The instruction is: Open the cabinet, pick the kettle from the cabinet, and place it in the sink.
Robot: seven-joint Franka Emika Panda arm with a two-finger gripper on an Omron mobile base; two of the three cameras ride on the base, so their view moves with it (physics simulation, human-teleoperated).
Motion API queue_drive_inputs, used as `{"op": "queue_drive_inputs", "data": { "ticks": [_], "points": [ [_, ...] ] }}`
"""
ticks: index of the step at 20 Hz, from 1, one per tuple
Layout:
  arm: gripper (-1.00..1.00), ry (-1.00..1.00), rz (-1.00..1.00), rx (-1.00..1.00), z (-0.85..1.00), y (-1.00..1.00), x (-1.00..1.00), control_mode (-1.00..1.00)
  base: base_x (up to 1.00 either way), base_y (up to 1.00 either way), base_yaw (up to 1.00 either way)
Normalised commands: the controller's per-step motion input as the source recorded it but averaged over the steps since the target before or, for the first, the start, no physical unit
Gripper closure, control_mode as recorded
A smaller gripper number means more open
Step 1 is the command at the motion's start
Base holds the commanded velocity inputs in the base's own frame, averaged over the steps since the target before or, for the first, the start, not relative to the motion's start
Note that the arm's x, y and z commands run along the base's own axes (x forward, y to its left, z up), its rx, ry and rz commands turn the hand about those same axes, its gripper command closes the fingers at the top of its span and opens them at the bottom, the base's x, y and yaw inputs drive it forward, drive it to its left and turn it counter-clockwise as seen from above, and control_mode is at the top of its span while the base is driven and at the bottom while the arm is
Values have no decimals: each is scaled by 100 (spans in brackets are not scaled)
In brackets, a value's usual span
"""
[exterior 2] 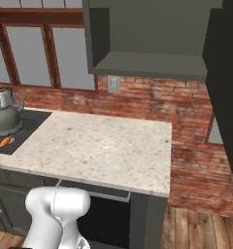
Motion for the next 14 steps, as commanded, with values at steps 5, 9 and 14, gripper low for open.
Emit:
{"op": "queue_drive_inputs", "data": {
  "ticks": [5, 9, 14],
  "points": [
    [100, 0, 0, 0, 0, 0, 0, 100, 0, 68, -6],
    [100, 0, 0, 0, 0, 0, 0, 100, 5, 63, -12],
    [100, 0, 0, 0, 0, 0, 0, 100, 3, 57, -14]
  ]
}}
